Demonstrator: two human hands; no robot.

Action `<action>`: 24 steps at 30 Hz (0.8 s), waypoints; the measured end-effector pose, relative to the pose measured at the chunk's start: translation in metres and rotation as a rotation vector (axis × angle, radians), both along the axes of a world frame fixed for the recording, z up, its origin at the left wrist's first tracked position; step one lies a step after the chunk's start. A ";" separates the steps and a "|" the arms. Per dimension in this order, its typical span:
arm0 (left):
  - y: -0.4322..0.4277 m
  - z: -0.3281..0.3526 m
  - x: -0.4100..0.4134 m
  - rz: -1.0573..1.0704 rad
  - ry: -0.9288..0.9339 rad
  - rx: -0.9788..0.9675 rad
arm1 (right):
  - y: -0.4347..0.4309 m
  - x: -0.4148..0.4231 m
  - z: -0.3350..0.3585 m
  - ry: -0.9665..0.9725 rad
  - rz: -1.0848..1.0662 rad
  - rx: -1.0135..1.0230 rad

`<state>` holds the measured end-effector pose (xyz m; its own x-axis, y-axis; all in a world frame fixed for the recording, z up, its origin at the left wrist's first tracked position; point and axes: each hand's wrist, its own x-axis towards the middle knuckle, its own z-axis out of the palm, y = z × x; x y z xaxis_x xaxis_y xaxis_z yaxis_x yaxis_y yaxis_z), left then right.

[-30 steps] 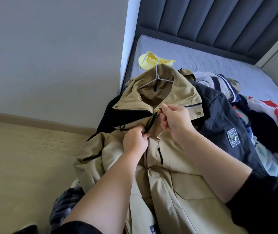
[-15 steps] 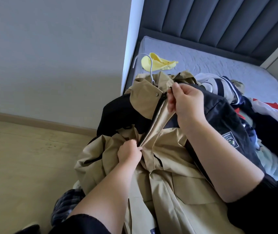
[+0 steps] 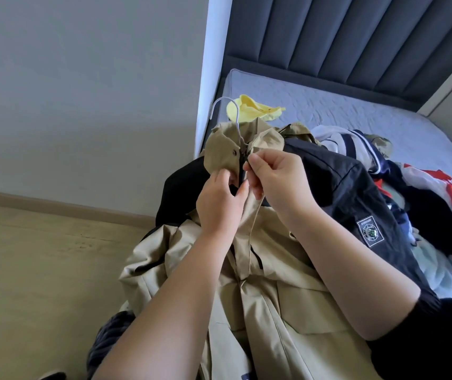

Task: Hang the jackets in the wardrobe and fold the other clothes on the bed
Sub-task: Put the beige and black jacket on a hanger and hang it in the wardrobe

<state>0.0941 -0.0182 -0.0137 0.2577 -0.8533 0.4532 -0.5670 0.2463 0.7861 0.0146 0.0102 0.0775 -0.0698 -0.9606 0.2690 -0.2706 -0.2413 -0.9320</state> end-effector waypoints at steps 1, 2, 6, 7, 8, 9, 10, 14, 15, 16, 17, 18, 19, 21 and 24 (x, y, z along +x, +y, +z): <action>0.000 0.000 0.002 0.001 -0.025 -0.023 | 0.002 0.000 0.001 0.018 0.016 -0.009; 0.000 -0.002 0.003 0.001 -0.058 -0.065 | 0.003 0.000 0.003 0.040 0.015 -0.015; 0.005 -0.012 0.003 -0.032 -0.128 -0.098 | 0.001 -0.007 -0.002 0.036 -0.052 0.045; 0.005 -0.016 0.003 -0.052 -0.131 -0.071 | 0.001 -0.009 -0.005 0.003 -0.063 0.075; 0.004 -0.019 0.003 -0.073 -0.133 -0.043 | 0.002 -0.010 -0.007 -0.025 -0.067 0.101; 0.004 -0.021 0.003 -0.086 -0.129 -0.032 | 0.001 -0.010 -0.009 -0.030 -0.065 0.113; 0.003 -0.023 0.004 -0.095 -0.124 -0.043 | 0.000 -0.011 -0.009 -0.002 -0.068 0.107; 0.006 -0.024 0.003 -0.145 -0.139 -0.083 | -0.034 -0.029 0.003 0.251 -0.283 -0.074; 0.007 -0.026 0.002 -0.162 -0.145 -0.081 | -0.049 -0.038 0.005 0.332 -0.334 -0.102; 0.007 -0.027 0.001 -0.178 -0.154 -0.075 | -0.063 -0.047 0.006 0.449 -0.365 -0.100; 0.007 -0.028 0.000 -0.188 -0.166 -0.070 | -0.077 -0.057 0.004 0.590 -0.367 -0.071; 0.006 -0.028 -0.001 -0.193 -0.179 -0.063 | -0.091 -0.067 0.000 0.733 -0.347 -0.025; 0.005 -0.029 -0.001 -0.197 -0.187 -0.051 | -0.103 -0.077 -0.007 0.870 -0.318 0.043; 0.004 -0.031 -0.001 -0.205 -0.178 -0.033 | -0.117 -0.091 -0.020 1.088 -0.264 0.227; 0.005 -0.034 -0.002 -0.250 -0.200 -0.066 | -0.126 -0.100 -0.029 1.195 -0.241 0.365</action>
<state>0.0926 -0.0136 -0.0474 -0.0552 -0.8459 0.5304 -0.6240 0.4440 0.6431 -0.0854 -0.1159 0.0481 -0.1499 -0.9887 0.0080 -0.9856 0.1488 -0.0800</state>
